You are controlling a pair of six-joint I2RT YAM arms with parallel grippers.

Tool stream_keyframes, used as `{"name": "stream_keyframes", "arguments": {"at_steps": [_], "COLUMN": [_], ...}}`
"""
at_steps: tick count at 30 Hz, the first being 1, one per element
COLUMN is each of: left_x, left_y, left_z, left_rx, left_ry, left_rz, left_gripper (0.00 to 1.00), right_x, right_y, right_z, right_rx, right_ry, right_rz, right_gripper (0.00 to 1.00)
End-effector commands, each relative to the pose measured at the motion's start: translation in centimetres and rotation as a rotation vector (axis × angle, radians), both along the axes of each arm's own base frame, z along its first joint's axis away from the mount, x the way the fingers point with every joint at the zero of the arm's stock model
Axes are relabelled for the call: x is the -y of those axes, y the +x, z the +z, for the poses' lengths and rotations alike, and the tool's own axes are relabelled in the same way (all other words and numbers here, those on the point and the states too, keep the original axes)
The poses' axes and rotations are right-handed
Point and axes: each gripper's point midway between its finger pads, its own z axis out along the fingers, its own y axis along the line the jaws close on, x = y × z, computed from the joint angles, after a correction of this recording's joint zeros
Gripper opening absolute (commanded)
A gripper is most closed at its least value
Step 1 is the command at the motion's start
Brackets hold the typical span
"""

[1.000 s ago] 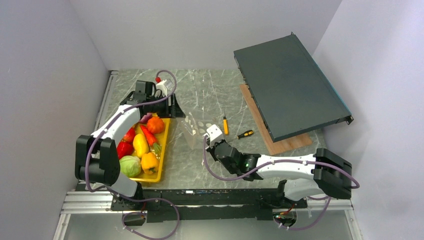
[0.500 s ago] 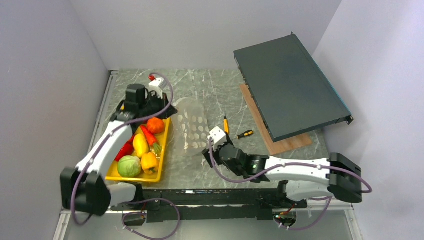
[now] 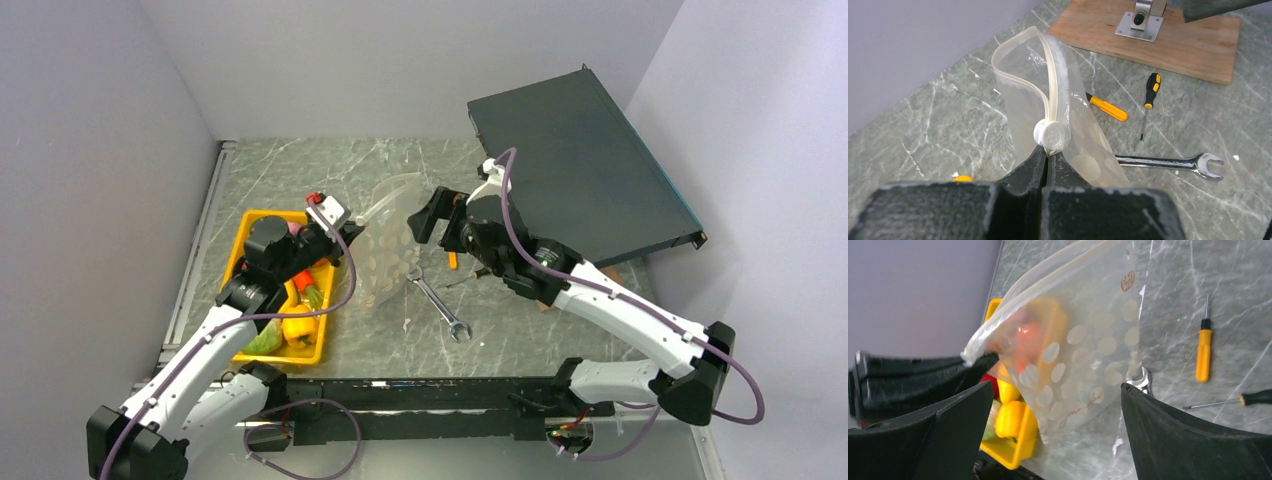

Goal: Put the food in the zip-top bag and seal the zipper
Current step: Open the zipper of the food storage bag at the center of the board.

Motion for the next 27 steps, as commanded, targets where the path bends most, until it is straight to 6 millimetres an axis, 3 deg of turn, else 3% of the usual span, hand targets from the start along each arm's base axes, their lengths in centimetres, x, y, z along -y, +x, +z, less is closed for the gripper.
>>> {"name": "stream_keyframes", "arguments": {"at_steps": [1, 9, 16, 27], "left_x": [0.1, 0.9, 1.1, 1.7], "left_y": [0.3, -0.1, -0.1, -0.4], "left_z": [1.5, 0.2, -0.3, -0.8], "left_rx": [0.120, 0.118, 0.117, 0.113], "left_ry": [0.037, 0.098, 0.127, 0.148], "left_rz": [0.003, -0.040, -0.046, -0.070], "left_gripper": [0.00, 0.00, 0.00, 0.00], "right_x": [0.2, -1.3, -1.1, -2.5], "right_y": [1.4, 5.5, 8.6, 10.8], "right_z": [-1.1, -1.2, -0.3, -3.0], "right_rx": [-0.214, -0.263, -0.205, -0.210], "right_ry": [0.122, 0.095, 0.006, -0.100], "right_rz": [-0.155, -0.237, -0.300, -0.303], "right_gripper": [1.00, 1.00, 0.94, 0.79]}}
